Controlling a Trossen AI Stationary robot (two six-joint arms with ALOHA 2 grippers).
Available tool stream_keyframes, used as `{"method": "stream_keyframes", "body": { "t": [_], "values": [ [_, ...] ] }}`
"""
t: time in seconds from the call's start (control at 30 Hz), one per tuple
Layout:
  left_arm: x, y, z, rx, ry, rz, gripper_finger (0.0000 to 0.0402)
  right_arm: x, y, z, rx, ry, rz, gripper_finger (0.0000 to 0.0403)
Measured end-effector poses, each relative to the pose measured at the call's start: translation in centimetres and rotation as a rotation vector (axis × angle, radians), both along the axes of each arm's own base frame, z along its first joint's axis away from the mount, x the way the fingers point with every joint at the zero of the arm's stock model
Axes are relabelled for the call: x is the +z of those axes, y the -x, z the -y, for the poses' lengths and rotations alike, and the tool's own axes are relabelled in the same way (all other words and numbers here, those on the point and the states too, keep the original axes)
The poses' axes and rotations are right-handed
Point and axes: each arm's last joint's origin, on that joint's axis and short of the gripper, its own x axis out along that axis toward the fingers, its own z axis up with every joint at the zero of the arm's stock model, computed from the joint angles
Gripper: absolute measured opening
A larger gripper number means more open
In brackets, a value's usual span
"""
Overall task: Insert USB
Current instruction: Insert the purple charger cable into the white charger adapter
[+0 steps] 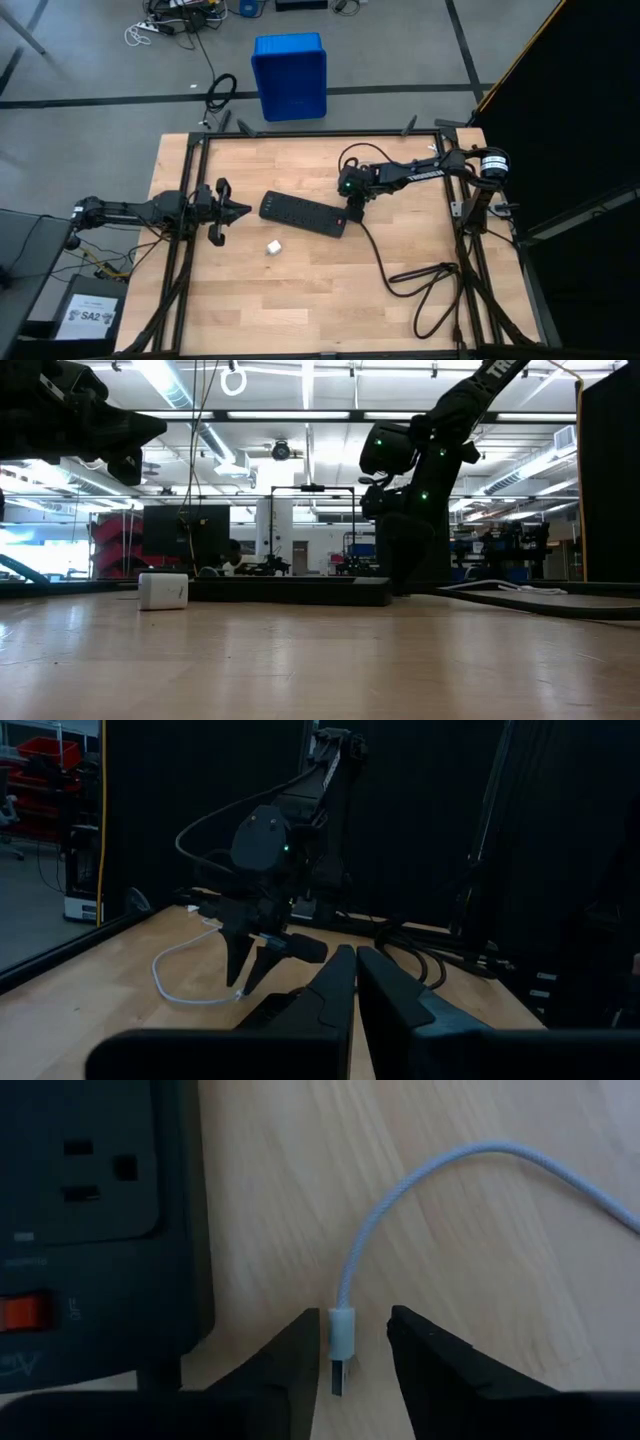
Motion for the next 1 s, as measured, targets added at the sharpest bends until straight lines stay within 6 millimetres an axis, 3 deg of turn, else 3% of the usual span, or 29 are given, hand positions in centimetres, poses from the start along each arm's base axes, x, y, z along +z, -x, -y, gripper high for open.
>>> {"method": "stream_keyframes", "body": {
  "t": [0.23, 0.5, 1.0],
  "values": [
    [0.0, 0.0, 0.0, 0.0, 0.0, -0.001, 0.0001, -1.2, -0.2, 0.5, 0.0, -0.033, -0.019, 0.0087],
    [0.1, 0.0, 0.0, 0.0, 0.001, 0.015, 0.0001, -1.1, -0.1, 1.0, -0.006, -0.053, -0.009, 0.008],
    [0.2, 0.0, 0.0, 0.0, 0.001, 0.017, 0.0001, -1.1, -0.1, 1.1, 0.012, -0.051, -0.011, 0.0005]
  ]
}}
